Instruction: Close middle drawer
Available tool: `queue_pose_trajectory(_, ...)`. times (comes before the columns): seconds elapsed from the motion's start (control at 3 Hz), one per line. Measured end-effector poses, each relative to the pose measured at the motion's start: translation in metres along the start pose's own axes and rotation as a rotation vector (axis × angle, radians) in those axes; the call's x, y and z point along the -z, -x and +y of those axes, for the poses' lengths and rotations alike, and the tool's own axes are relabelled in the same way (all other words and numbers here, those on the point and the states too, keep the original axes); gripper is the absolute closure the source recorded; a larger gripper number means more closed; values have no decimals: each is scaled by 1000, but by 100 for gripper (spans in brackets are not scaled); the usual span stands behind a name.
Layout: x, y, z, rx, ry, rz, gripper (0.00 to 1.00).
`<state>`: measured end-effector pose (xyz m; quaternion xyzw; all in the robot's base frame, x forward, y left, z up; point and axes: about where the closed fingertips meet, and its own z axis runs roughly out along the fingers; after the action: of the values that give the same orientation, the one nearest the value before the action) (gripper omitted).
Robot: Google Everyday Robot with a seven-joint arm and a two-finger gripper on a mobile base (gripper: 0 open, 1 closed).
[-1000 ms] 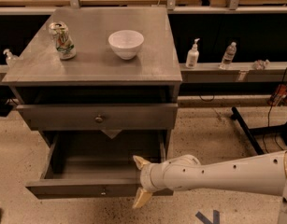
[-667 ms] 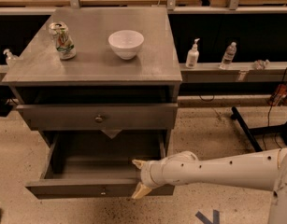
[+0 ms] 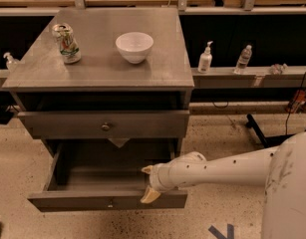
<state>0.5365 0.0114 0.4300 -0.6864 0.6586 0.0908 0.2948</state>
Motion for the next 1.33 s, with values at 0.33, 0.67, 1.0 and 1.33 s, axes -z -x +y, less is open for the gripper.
queue_pose_trajectory(0.33,0,-1,-8,-7,-11,0,39)
queue_pose_trajectory(0.67,0,-2,-15,-13,-21,-1,40)
queue_pose_trajectory(1.0,-3,-2,-34,-21,-36,-7,36)
queue_pose_trajectory(1.33,-9,-3,-49,-27,-42,-7,37)
